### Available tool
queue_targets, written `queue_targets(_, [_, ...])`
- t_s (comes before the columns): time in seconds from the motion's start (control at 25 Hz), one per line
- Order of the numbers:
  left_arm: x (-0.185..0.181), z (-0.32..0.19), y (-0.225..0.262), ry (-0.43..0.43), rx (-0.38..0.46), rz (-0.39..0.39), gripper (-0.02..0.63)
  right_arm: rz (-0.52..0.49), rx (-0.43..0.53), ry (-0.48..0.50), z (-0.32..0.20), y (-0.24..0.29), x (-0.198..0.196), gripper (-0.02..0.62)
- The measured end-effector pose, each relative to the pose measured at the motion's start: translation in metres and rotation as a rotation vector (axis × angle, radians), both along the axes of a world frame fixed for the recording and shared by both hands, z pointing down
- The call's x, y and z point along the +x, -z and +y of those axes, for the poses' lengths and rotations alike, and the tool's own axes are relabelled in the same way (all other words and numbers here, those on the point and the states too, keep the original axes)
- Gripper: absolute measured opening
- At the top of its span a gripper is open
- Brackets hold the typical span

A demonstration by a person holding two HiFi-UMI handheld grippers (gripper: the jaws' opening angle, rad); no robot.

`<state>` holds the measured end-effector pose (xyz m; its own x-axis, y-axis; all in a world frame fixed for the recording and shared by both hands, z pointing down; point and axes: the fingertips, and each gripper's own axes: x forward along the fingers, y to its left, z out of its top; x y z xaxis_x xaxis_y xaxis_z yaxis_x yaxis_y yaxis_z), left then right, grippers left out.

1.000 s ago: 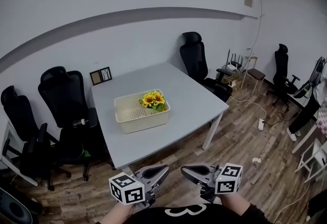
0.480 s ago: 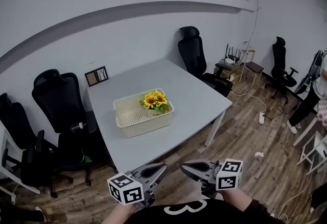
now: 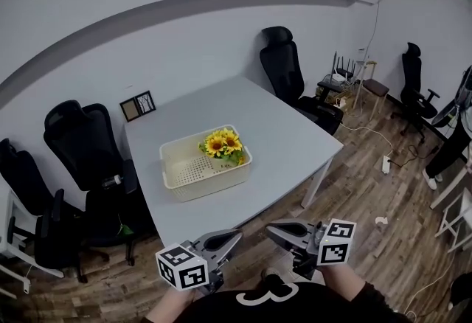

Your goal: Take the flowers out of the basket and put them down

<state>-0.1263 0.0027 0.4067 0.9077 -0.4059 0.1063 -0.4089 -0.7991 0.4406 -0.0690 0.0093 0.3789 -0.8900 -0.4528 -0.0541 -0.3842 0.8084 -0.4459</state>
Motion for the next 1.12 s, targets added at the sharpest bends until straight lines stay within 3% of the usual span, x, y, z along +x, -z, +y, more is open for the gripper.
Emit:
queue_targets(0.44, [0.046,-0.108,-0.007,0.094,-0.040,-0.025,0.012,0.033,-0.024,0.129,-0.105,-0.010,0.034,0.008])
queue_targets(0.68, [0.071,-0.148,0.000,0.146,-0.021,-0.048,0.012,0.032,-0.010,0.210,-0.147,-0.006,0.054,0.008])
queue_targets(1.12, [0.068,-0.182,0.010,0.262,0.016,-0.095,0.012,-0.001,0.010,0.284,-0.182,-0.001,0.059,0.008])
